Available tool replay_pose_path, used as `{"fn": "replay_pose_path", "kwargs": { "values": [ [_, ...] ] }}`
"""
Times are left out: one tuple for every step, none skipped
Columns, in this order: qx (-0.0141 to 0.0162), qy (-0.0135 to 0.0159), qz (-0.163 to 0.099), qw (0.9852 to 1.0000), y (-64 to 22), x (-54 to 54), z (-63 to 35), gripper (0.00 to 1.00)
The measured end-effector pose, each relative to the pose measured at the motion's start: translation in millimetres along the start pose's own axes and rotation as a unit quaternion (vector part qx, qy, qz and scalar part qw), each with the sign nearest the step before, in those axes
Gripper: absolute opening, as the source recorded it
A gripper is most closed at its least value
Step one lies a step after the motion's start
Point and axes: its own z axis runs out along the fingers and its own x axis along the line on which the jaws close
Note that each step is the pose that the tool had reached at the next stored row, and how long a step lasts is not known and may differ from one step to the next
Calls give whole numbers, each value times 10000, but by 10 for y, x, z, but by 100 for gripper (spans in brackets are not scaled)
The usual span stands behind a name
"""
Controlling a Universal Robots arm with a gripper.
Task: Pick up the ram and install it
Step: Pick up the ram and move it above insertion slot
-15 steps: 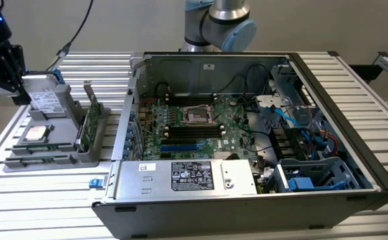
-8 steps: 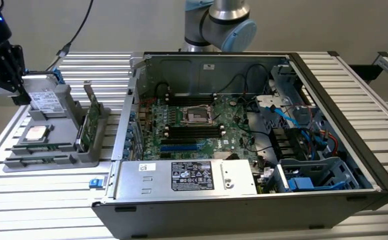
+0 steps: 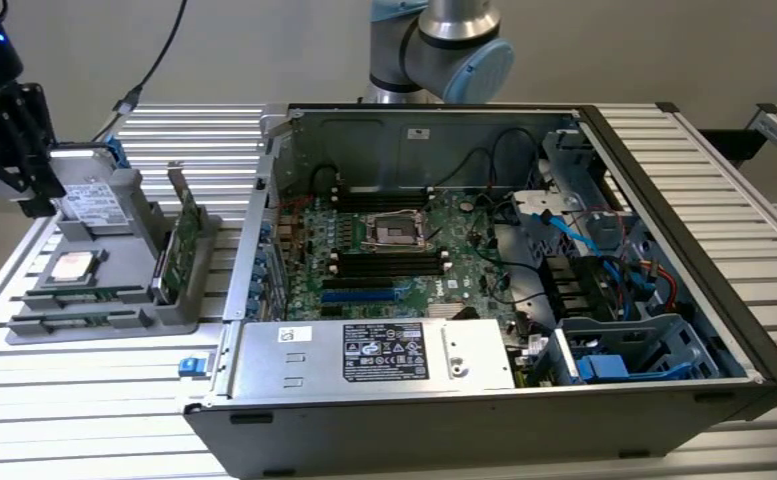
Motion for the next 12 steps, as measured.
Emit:
{"fn": "replay_pose_path", "kwargs": {
  "values": [
    [0,0,0,10000,1,0,0,36],
    [0,0,0,10000,4,-1,0,42],
    [1,0,1,10000,10,-2,6,42],
    [1,0,1,10000,18,-4,18,42],
    [0,1,0,10000,35,-7,36,42],
    [0,1,0,10000,55,-10,55,42],
    [1,0,1,10000,72,-15,75,42],
    [1,0,0,10000,87,-17,93,42],
    [2,1,0,10000,101,-20,112,42],
    [1,1,0,10000,115,-23,130,42],
    [0,1,0,10000,127,-26,147,42],
    [1,1,0,10000,139,-29,166,42]
  ]
}}
